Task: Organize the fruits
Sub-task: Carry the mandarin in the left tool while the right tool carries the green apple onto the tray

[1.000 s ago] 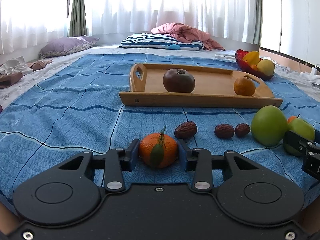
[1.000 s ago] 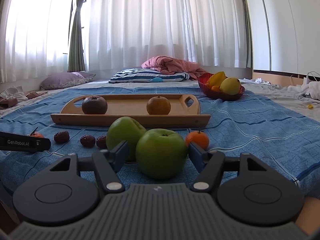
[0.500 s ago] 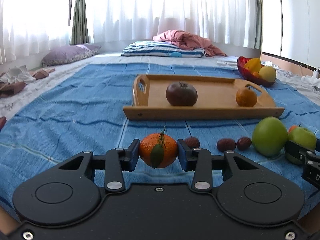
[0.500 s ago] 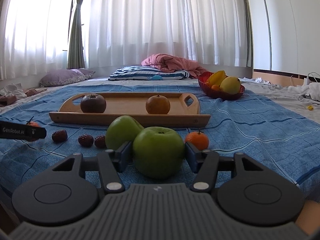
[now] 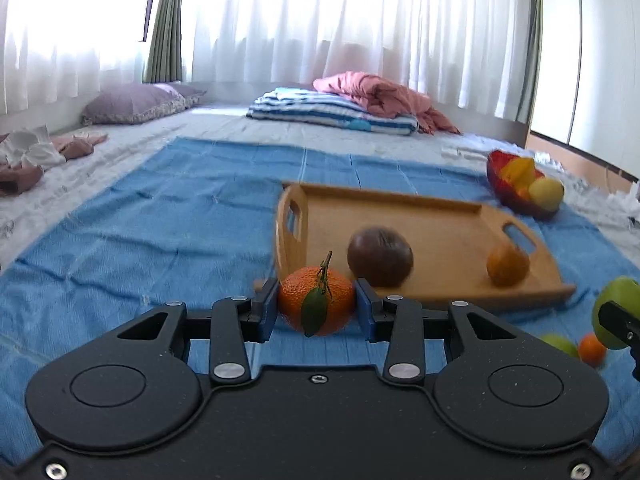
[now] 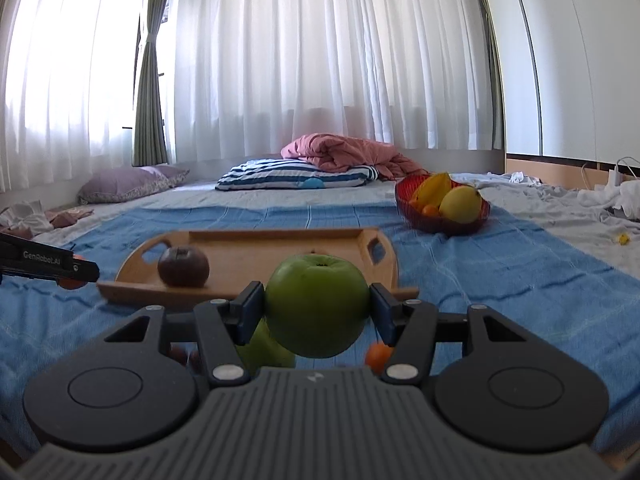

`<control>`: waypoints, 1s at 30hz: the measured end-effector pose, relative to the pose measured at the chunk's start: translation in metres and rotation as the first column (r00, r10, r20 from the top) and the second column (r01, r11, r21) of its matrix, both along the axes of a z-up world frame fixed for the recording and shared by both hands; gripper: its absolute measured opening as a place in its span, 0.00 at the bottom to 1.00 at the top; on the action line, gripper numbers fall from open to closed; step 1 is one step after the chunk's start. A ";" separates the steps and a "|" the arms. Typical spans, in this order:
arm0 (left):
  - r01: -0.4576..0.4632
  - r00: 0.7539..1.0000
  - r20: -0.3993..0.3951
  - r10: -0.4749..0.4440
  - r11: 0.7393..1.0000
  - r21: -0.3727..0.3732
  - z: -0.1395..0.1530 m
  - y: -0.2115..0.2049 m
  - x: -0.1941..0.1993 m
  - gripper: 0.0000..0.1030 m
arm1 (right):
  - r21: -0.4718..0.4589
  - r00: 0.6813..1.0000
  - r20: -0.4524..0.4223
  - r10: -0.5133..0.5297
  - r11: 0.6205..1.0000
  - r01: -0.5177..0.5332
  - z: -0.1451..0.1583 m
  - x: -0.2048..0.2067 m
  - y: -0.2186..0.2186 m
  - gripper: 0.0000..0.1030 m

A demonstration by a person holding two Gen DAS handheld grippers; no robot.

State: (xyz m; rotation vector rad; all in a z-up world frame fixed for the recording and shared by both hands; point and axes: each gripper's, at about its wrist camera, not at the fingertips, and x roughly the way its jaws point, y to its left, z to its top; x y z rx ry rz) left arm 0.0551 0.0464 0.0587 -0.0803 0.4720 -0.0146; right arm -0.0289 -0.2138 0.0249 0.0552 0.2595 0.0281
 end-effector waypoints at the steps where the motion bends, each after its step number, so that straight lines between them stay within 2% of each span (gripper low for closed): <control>1: 0.000 1.000 0.010 0.000 1.000 0.004 0.004 0.000 0.003 0.37 | 0.003 1.000 0.001 0.000 1.000 0.000 0.004 0.005 -0.001 0.58; 7: 0.031 0.999 0.027 -0.031 0.999 -0.015 0.027 0.003 0.030 0.37 | 0.040 1.000 -0.020 0.016 0.999 -0.015 0.026 0.040 -0.011 0.58; 10: 0.057 0.998 0.001 -0.057 0.997 -0.051 0.034 0.006 0.050 0.37 | 0.073 0.999 -0.043 0.027 0.997 -0.023 0.035 0.063 -0.017 0.58; 16: 0.082 0.993 -0.074 -0.092 0.989 -0.123 0.041 0.014 0.092 0.37 | 0.069 0.998 -0.063 0.031 0.997 -0.027 0.051 0.103 -0.025 0.58; 23: 0.091 0.983 -0.150 -0.109 0.988 -0.121 0.039 0.007 0.142 0.37 | 0.162 0.981 -0.189 0.044 0.987 -0.013 0.057 0.158 -0.038 0.58; 27: 0.104 0.973 -0.195 -0.122 0.989 -0.101 0.032 -0.005 0.167 0.37 | 0.172 0.968 -0.250 0.035 0.985 0.008 0.051 0.186 -0.040 0.58; 30: 0.105 0.965 -0.228 -0.130 0.987 -0.119 0.025 -0.010 0.185 0.37 | 0.174 0.956 -0.293 0.031 0.984 0.022 0.046 0.204 -0.040 0.58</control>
